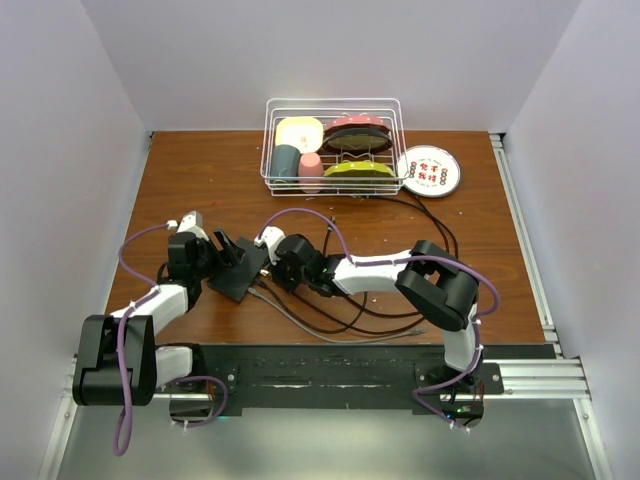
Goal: Insert the plug into the switch port
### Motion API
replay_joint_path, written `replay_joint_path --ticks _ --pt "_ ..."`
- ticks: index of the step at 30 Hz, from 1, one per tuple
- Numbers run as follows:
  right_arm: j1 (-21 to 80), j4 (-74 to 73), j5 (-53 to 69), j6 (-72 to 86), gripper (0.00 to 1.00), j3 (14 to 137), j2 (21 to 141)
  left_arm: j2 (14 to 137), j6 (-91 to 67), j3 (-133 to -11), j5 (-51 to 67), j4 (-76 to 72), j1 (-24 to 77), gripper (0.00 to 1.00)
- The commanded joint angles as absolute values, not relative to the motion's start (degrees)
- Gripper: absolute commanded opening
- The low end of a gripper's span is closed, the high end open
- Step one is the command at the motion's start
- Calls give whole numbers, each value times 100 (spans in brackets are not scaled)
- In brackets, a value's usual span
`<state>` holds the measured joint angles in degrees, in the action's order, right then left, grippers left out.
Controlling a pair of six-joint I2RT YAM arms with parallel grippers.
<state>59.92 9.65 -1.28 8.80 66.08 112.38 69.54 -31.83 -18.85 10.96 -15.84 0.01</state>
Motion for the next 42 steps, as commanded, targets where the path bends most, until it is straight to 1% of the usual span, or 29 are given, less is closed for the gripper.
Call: replay_joint_path --ticks 1,12,19,22,25,29,31,34,38,40,42 --pt "5994 1889 193 844 0 6662 11250 7005 -3138 -1819 1459 -1784 0 80" --pt "5977 2030 53 800 0 6680 11557 7014 -3111 -1810 1538 -1828 0 80" --pt "5959 2434 193 712 0 6416 11540 7005 -3050 -1819 1617 -1890 0 80" --pt "5959 2505 132 686 0 6293 11391 7005 -3032 -1819 1608 -1890 0 81" --pt "5959 2453 -78 686 0 6231 11268 6961 -3032 -1837 1521 -1837 0 85" --pt "5933 1945 -474 773 0 6336 11101 6637 -3032 -1828 1398 -1775 0 89" --pt "5924 1776 -527 817 0 6354 10961 6426 -3023 -1767 1310 -1767 0 90" --pt "5915 1635 -668 835 0 6241 10680 5829 -3050 -1600 1283 -1828 0 91" --pt "5906 1556 -756 817 0 6082 10319 5021 -3155 -1354 1738 -2082 0 92" --pt "5906 1556 -712 809 0 6047 10178 4948 -3208 -1301 2081 -2389 0 91" --pt "5906 1600 -572 800 0 5985 9994 5027 -3374 -1213 2670 -2688 0 90"
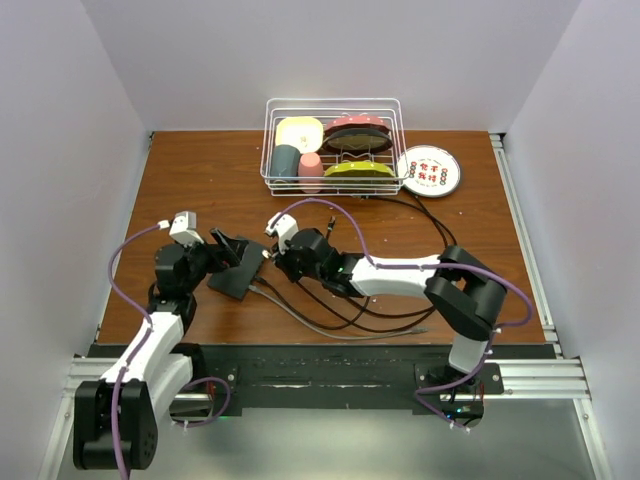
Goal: Insert the plug into the switch port
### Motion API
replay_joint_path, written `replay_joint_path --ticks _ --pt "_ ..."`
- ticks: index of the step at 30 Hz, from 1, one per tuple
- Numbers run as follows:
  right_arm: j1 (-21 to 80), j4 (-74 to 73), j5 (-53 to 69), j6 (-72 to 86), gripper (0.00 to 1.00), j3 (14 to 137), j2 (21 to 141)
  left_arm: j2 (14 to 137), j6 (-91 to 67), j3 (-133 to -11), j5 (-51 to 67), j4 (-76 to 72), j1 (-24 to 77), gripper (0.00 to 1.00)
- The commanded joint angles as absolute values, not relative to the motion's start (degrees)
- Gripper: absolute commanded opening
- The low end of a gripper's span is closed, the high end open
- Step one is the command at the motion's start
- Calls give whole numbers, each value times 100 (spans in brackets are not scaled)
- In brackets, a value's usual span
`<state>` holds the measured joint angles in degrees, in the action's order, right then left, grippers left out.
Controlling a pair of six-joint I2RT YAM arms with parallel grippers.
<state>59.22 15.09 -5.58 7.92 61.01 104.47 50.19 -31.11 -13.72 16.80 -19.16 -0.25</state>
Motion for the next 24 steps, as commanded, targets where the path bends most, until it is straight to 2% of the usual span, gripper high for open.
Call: replay_joint_path --ticks 1,9,16,24 --pt "5906 1634 -536 826 0 5942 9932 5158 -3453 -1187 2881 -3098 0 89" --pt "5906 1802 -238 896 0 5862 9519 5721 -4262 -844 3884 -4918 44 83" --pt "5906 1907 -97 932 0 5810 9422 6116 -4597 -826 4043 -5563 298 67" --pt "5906 2021 -53 975 0 5739 9264 6389 -4685 -932 3973 -5774 589 53"
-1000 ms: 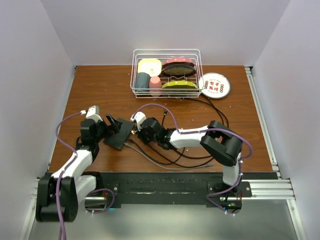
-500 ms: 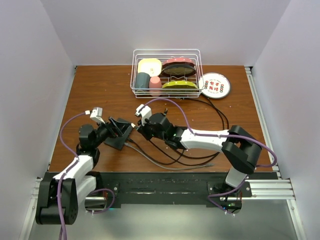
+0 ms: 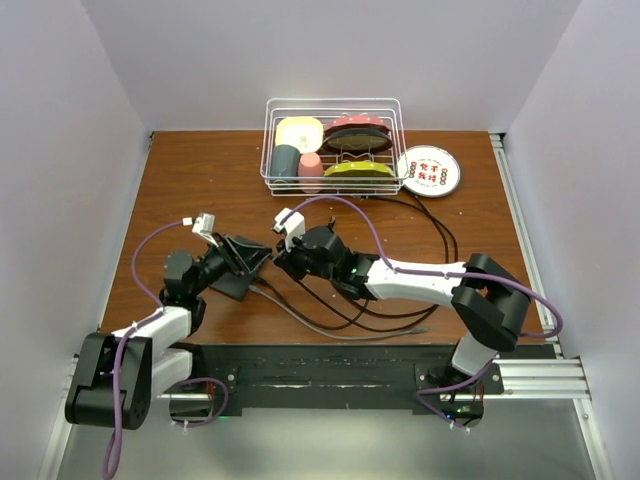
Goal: Insert the plug into the switch port
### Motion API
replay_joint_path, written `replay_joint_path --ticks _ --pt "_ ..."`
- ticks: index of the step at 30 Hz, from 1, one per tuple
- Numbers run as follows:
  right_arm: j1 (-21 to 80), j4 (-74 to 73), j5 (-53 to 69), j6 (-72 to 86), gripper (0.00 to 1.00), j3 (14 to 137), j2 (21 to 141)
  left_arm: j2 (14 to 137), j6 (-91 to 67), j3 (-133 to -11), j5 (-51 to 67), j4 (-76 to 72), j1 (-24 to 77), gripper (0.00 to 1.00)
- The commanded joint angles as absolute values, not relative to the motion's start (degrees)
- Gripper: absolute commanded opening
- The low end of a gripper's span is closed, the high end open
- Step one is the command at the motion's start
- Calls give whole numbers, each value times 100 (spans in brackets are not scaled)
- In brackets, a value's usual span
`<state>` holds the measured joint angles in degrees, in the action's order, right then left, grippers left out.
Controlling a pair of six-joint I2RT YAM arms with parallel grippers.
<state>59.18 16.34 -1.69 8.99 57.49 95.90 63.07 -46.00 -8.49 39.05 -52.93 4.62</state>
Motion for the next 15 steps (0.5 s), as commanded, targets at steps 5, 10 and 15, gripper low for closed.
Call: replay_joint_path --ticks 5,10,15 --pt "5906 2127 -18 984 0 5651 9150 6460 -4667 -949 3938 -5801 659 43" --pt "5906 1995 -17 949 0 5739 9237 6337 -4798 -897 3850 -5941 668 0" --pt "5906 1846 -131 949 27 5783 9194 5943 -4834 -879 3543 -5547 685 0"
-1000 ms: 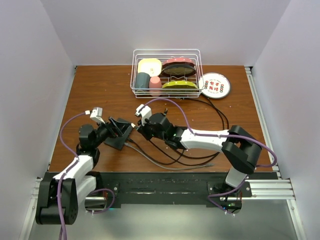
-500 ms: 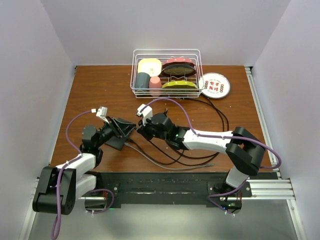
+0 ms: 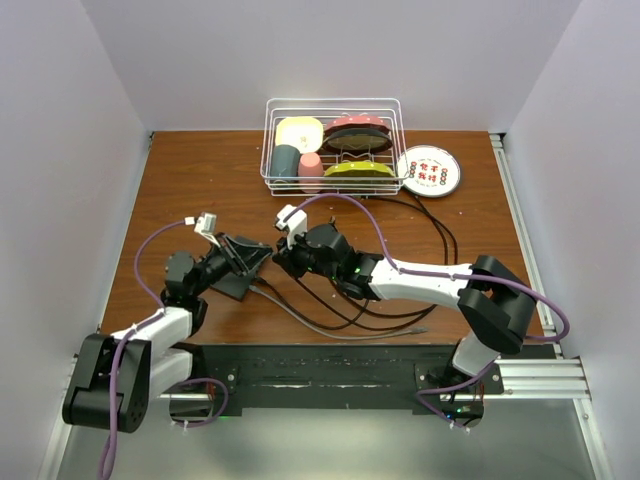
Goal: Insert the plug into the switch port
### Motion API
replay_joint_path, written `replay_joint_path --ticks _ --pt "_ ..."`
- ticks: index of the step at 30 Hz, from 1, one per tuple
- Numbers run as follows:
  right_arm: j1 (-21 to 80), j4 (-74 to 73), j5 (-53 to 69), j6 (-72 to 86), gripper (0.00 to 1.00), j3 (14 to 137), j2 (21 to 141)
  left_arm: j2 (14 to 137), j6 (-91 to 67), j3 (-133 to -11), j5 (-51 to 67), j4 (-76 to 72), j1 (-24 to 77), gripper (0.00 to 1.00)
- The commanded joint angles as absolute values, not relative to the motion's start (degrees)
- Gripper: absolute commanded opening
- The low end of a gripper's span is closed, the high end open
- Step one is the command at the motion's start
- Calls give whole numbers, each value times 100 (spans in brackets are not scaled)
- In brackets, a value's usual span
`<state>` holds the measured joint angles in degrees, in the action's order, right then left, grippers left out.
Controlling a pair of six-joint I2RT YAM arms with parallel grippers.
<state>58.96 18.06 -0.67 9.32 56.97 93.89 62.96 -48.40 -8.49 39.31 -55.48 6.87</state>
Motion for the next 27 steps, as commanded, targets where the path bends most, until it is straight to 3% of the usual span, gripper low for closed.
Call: replay_joint_path --ticks 1,4,9,20,27 --pt "5906 1837 -210 941 35 5775 9167 5872 -4834 -896 3385 -5389 686 0" --pt "5906 1837 -316 932 54 5801 9105 5687 -4869 -967 3157 -4923 703 0" --pt "5924 1696 -466 932 64 6002 9237 5564 -4966 -1169 2997 -4289 721 0" --pt "5968 1942 -422 1028 61 6108 9474 5537 -5045 -1239 2962 -4096 729 0" --pt "5985 2144 -431 1116 48 6144 9667 5572 -5115 -1266 3006 -4078 729 0"
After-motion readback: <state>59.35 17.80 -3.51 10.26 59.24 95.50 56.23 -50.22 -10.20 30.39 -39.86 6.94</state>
